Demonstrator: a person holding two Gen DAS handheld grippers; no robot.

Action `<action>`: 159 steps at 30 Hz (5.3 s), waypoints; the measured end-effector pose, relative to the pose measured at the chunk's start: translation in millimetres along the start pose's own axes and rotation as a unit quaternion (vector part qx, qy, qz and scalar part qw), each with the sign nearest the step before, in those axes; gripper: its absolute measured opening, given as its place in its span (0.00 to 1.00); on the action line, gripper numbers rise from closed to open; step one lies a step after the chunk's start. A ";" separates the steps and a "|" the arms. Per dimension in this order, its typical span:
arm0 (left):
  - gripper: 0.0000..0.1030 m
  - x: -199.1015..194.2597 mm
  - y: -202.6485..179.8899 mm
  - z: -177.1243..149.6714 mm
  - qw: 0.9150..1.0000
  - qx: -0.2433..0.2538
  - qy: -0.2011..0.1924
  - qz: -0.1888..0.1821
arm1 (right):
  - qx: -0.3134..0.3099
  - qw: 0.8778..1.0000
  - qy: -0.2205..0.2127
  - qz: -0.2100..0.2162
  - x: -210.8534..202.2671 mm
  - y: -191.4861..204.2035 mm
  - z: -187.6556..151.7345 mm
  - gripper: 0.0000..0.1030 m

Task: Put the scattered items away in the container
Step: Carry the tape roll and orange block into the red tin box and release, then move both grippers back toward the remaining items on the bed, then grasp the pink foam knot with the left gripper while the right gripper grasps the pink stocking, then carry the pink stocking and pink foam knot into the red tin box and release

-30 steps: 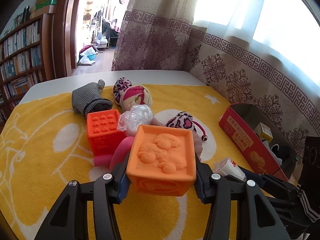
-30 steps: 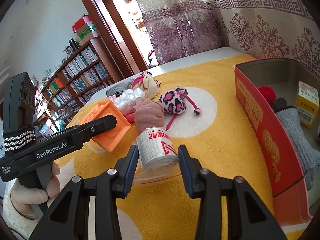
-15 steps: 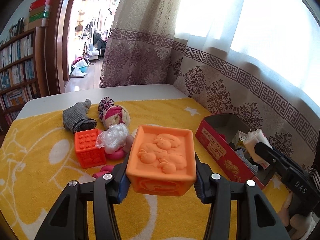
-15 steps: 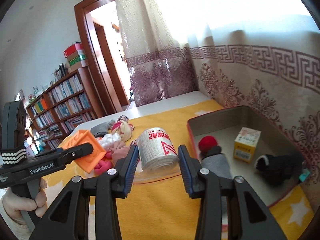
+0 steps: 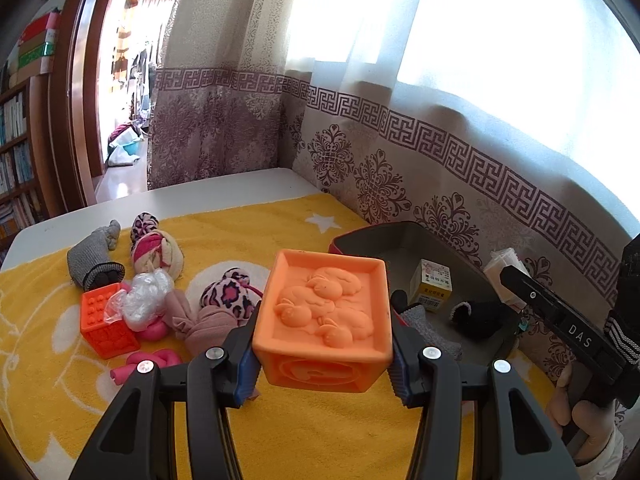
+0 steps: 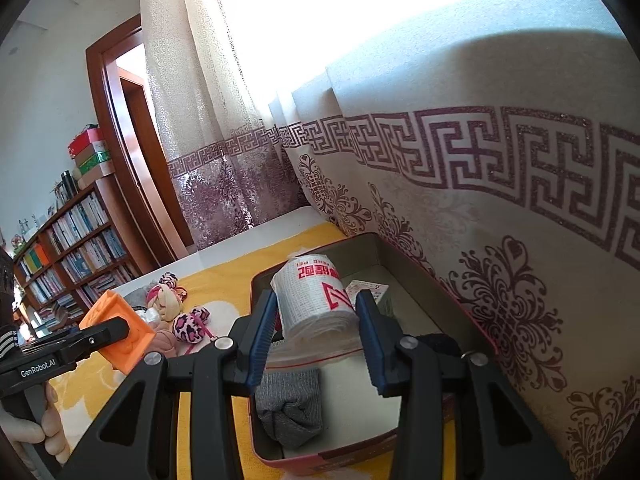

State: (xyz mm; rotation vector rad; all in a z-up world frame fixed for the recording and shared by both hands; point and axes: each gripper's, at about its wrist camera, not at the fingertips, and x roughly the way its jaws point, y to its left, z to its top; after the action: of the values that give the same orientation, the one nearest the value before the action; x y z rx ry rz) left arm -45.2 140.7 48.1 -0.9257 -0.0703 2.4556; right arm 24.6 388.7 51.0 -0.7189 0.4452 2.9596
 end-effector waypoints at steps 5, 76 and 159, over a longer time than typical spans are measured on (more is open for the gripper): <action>0.52 10.6 -28.0 3.3 1.000 0.021 0.007 -0.018 | 0.029 0.999 0.011 0.009 -2.8 -14.8 3.8 0.61; 0.76 -43.2 182.4 -41.8 0.977 -0.187 -0.005 0.107 | -0.115 0.973 0.132 0.148 58.8 158.2 -46.2 0.75; 0.65 22.4 150.9 -49.2 0.986 -0.121 0.044 0.102 | -0.061 0.989 0.108 0.086 131.2 158.0 -40.8 0.45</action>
State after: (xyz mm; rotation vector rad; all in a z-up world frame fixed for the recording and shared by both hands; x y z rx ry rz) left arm -95.5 14.1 -36.4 -1.1973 -0.2604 2.6304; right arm -94.4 224.9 -2.1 -1.0746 0.3583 3.1044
